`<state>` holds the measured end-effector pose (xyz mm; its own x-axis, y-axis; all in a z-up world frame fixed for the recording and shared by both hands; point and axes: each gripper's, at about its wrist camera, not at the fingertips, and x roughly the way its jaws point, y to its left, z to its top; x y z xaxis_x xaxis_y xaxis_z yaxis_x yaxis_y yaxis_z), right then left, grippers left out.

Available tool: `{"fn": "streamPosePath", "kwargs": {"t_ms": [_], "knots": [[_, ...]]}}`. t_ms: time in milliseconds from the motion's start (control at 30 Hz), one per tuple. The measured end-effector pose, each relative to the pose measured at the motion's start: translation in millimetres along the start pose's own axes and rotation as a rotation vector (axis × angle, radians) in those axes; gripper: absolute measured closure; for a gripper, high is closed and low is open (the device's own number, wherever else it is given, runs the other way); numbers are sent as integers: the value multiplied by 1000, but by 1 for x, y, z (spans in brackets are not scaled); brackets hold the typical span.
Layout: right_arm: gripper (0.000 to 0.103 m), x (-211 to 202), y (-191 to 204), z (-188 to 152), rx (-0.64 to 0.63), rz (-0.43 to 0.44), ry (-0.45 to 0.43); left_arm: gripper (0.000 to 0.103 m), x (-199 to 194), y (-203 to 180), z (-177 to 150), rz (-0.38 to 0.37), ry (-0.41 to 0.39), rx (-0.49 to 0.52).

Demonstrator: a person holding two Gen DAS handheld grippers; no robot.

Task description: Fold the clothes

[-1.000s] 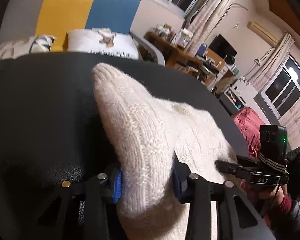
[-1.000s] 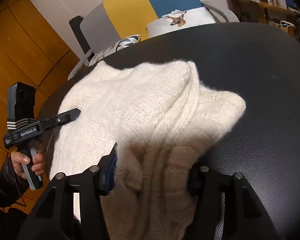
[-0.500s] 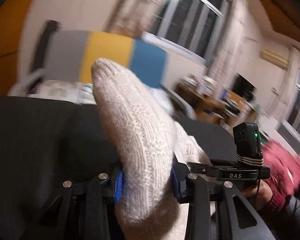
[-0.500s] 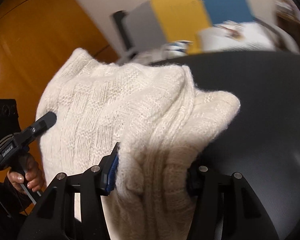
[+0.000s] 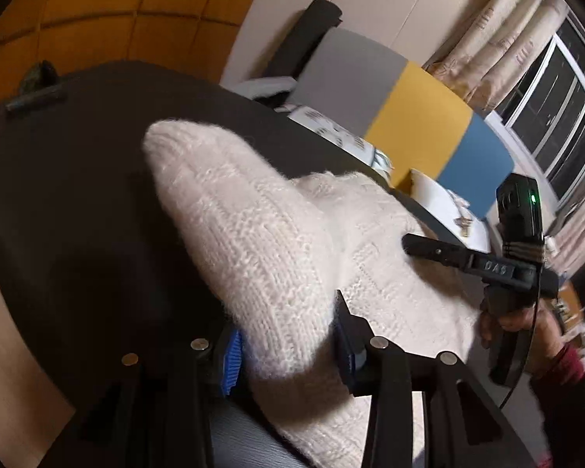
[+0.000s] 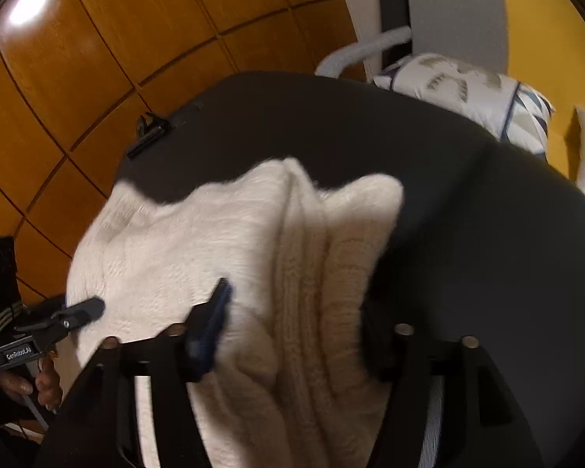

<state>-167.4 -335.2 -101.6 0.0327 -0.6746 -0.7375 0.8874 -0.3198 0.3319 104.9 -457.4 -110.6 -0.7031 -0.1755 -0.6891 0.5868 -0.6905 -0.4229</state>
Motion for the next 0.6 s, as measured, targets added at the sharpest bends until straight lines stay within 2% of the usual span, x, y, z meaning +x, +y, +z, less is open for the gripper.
{"fn": "streamPosePath", "kwargs": {"t_ms": [67,200,267,367,467,600], "knots": [[19,-3,-1,3,6,-10,-14,59,0,5,3,-3,15,-10],[19,-9,-4,10,17,-31,-43,57,-5,14,7,6,41,-26],[18,-38,-1,7,3,-53,-109,57,-12,17,5,29,46,-27],[18,-72,26,-1,-103,45,-140,57,-32,18,-8,78,30,0],[19,-69,70,-7,-295,108,-80,56,-36,22,-13,82,29,-6],[18,-37,117,-21,-473,179,32,55,-38,43,-14,16,59,-125]]}}
